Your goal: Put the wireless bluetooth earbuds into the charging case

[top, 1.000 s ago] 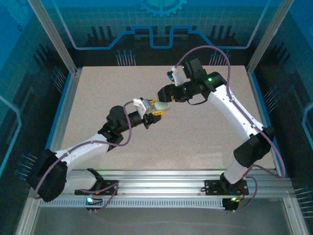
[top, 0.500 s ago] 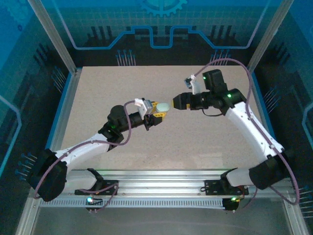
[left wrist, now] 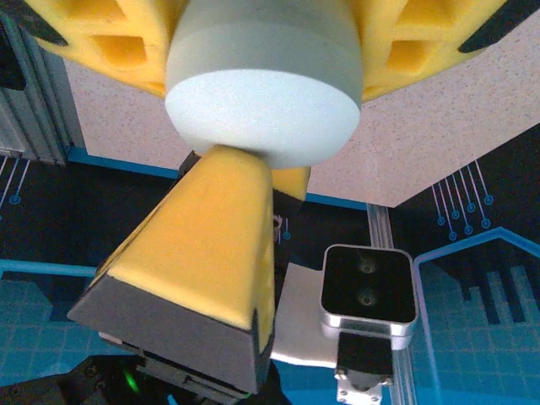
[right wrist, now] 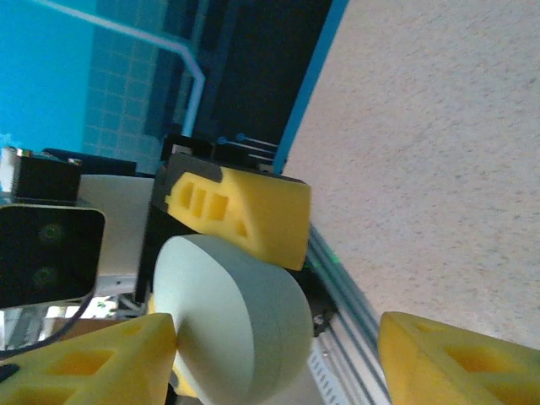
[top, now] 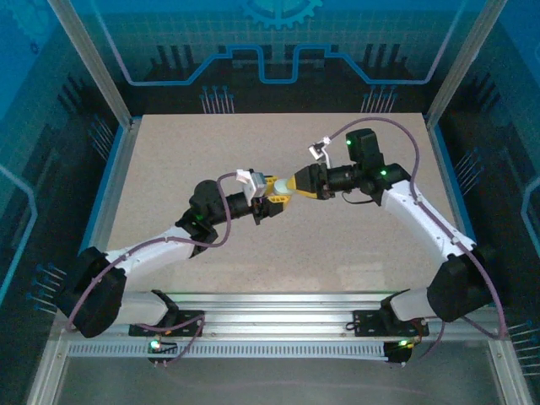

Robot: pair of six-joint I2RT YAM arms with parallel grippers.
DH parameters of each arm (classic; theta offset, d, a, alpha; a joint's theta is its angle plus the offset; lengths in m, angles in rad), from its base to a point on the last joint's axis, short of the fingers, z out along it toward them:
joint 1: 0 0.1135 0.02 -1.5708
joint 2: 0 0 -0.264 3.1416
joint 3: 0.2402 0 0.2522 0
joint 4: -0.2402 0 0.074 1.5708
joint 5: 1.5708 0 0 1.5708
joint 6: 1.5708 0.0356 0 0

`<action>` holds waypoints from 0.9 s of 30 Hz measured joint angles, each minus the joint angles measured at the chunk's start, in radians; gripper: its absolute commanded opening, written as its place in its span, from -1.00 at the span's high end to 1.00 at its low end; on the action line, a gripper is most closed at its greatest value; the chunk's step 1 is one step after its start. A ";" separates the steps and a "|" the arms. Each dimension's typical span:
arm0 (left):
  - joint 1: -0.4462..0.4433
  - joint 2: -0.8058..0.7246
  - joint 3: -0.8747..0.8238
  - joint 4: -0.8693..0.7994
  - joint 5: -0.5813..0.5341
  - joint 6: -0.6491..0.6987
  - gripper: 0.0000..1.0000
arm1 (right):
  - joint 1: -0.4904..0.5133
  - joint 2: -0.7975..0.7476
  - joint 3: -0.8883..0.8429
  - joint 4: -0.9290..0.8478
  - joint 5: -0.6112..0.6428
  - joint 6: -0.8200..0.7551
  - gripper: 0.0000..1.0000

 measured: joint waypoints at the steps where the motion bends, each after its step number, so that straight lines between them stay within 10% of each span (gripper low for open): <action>1: 0.000 0.000 0.000 0.003 0.001 0.000 0.21 | 0.005 0.004 -0.001 0.013 -0.016 0.013 -0.27; 16: -0.001 0.000 0.006 -0.011 0.008 0.035 0.08 | 0.014 0.014 -0.031 0.117 -0.087 0.114 0.74; 27: -0.002 -0.008 0.031 -0.140 -0.027 0.079 -0.59 | -0.030 -0.015 -0.121 0.150 0.028 0.121 0.78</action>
